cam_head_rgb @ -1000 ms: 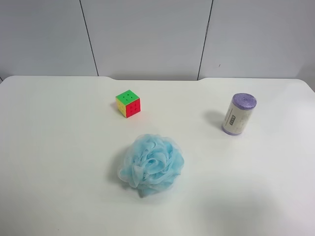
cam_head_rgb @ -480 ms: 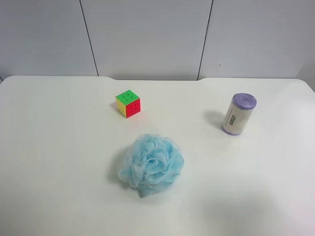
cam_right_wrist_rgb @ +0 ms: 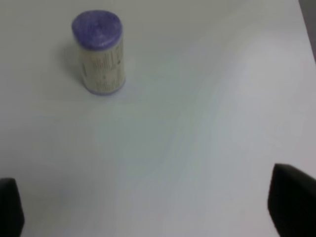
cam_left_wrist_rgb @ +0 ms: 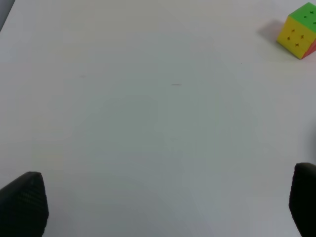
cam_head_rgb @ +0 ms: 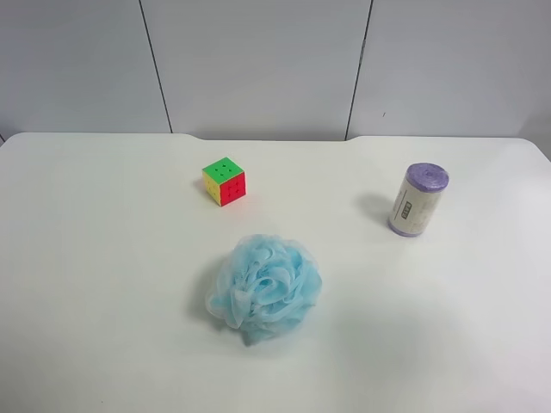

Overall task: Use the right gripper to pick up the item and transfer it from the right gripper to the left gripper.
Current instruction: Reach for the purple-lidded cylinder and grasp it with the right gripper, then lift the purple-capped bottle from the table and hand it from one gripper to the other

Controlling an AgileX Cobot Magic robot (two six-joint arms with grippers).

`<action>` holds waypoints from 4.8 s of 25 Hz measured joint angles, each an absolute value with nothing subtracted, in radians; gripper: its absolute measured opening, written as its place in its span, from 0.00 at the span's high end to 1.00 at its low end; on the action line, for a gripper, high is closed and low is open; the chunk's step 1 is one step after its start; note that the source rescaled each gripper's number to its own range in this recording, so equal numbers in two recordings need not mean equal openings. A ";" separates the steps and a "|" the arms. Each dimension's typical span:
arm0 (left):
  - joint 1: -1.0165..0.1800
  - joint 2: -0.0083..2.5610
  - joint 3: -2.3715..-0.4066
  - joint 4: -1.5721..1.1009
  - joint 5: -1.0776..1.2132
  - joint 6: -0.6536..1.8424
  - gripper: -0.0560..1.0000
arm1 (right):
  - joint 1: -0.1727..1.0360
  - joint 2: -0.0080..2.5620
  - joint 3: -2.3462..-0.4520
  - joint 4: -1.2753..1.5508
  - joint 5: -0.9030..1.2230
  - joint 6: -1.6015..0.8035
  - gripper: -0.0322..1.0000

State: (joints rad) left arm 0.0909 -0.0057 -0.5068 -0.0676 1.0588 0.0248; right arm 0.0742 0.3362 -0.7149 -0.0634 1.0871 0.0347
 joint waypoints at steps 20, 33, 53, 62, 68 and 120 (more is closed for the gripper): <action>0.091 -0.006 -0.507 -0.068 1.059 0.025 0.00 | 0.074 1.210 -1.143 0.016 1.108 -0.013 0.00; 0.091 -0.006 -0.507 -0.068 1.059 0.025 0.00 | 0.074 1.616 -1.349 0.050 1.099 -0.014 0.00; 0.091 -0.006 -0.507 -0.068 1.059 0.025 0.00 | 0.074 1.859 -1.353 0.064 0.935 -0.049 0.00; 0.091 -0.006 -0.507 -0.068 1.059 0.025 0.00 | 0.074 1.934 -1.354 0.065 0.886 -0.049 0.00; 0.091 -0.006 -0.507 -0.068 1.059 0.025 0.00 | 0.074 1.954 -1.354 0.065 0.885 -0.050 0.05; 0.066 0.106 -0.507 -0.257 1.059 0.240 0.00 | 0.303 1.537 -1.354 0.232 1.080 -0.061 0.97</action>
